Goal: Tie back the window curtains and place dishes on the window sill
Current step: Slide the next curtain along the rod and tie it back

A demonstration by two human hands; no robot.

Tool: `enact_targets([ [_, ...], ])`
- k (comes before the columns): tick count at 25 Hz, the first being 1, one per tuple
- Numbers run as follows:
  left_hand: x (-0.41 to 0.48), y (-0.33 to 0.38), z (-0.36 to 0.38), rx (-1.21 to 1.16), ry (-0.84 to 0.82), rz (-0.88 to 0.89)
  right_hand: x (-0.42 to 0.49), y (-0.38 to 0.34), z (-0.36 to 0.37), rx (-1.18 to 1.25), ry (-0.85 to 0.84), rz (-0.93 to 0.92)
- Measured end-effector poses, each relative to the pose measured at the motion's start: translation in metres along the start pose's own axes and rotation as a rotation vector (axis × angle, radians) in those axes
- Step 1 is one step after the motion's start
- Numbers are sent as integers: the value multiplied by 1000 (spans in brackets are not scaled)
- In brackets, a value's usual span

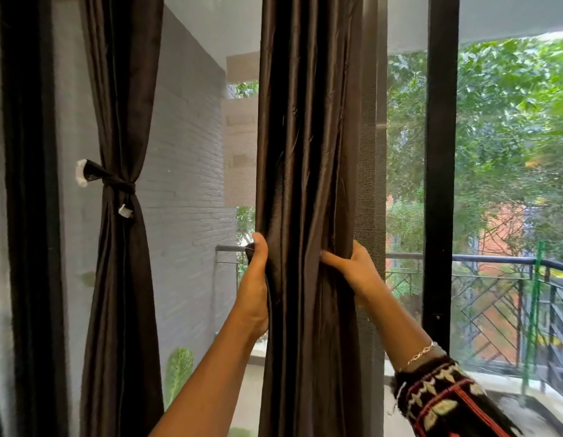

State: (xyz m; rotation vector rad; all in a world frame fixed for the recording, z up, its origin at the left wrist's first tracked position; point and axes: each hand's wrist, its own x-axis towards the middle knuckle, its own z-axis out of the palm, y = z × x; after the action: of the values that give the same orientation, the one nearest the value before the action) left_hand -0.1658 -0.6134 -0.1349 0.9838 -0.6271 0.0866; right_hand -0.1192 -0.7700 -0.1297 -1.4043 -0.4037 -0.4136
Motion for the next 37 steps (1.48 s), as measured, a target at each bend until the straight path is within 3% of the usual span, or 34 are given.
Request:
enact_targets([
  [5, 3, -7, 1, 11, 16, -19, -19, -1, 7, -647, 293, -231],
  [7, 2, -11, 7, 55, -18, -13, -30, -2, 13, -727, 339, -306],
  [12, 2, -20, 17, 222, -1, 91, -54, -3, 25, -544, 279, -383],
  [14, 2, -22, 19, 266, 24, 157, -63, -5, 27, -391, 197, -377],
  [17, 3, -25, 20, 313, 70, 159, -67, -5, 28, -391, 69, -320],
  [22, 5, -24, 14, 134, 94, 20, -59, -2, 23, -209, 54, -314],
  [27, 7, -19, 15, 72, 30, -7, -58, 0, 20, 123, 7, -83],
  [33, 10, -22, 17, 217, 84, 30, -61, 12, 30, -198, 138, -4],
  [37, 16, -21, 16, 171, 178, -1, -70, 12, 24, 5, 57, 34],
])
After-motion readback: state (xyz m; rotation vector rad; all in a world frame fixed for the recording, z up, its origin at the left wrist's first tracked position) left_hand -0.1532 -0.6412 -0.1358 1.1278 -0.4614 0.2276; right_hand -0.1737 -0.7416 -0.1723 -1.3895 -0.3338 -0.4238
